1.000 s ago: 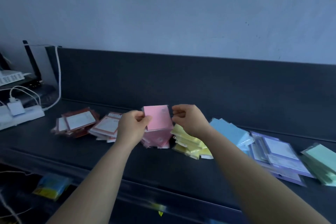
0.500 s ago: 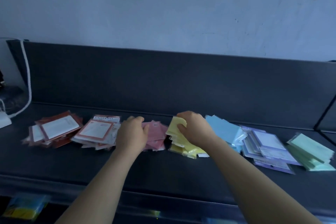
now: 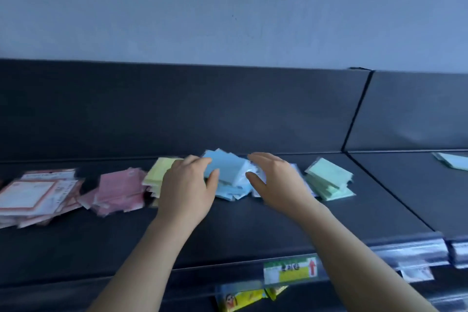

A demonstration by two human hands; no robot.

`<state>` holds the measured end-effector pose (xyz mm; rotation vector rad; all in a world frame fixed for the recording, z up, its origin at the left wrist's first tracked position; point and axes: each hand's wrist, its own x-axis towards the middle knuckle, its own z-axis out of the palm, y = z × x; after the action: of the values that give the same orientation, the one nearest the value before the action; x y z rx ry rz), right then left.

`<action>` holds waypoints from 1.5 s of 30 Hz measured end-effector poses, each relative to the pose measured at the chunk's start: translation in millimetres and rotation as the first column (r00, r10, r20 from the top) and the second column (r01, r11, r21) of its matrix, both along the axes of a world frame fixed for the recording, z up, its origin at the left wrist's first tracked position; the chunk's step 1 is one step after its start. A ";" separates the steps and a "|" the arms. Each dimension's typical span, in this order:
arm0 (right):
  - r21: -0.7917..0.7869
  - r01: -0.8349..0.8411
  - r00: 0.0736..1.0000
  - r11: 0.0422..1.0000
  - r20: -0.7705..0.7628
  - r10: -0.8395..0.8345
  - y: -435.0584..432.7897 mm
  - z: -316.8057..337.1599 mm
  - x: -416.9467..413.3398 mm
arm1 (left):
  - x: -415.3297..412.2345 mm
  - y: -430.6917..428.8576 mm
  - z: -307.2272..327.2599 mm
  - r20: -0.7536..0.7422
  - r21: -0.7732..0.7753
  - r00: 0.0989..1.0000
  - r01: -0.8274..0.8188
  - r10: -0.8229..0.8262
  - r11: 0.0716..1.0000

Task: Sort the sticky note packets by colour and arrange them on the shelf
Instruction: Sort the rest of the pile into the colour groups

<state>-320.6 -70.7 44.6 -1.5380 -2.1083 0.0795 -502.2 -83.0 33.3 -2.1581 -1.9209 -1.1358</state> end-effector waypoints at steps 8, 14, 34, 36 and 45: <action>-0.038 0.151 0.989 0.988 0.006 -0.151 -35.0 -8.3 176.5 | 165.3 -13.6 -2.7 0.033 -0.014 0.990 0.140 -0.139 0.990; -0.088 0.271 0.962 0.959 0.012 -0.271 -58.1 -19.5 299.0 | 283.1 -17.4 -13.8 0.066 -0.036 0.971 0.234 -0.231 0.972; -0.241 0.708 0.702 0.664 0.139 -0.698 -37.6 -70.5 587.6 | 523.4 71.2 -36.7 -0.067 -0.275 0.855 0.480 -0.515 0.833; -0.247 0.656 0.747 0.713 0.078 -0.661 -28.0 -72.8 584.7 | 536.6 81.4 -39.6 -0.079 -0.286 0.847 0.485 -0.525 0.826; -0.418 0.582 0.784 0.698 0.060 -0.618 14.3 -54.8 608.9 | 590.9 123.7 -42.9 -0.081 -0.344 0.857 0.455 -0.509 0.821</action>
<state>288.3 -56.5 -10.2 -2.3707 -1.4678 0.3731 88.7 40.8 -9.6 -2.9275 -1.6096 -0.6724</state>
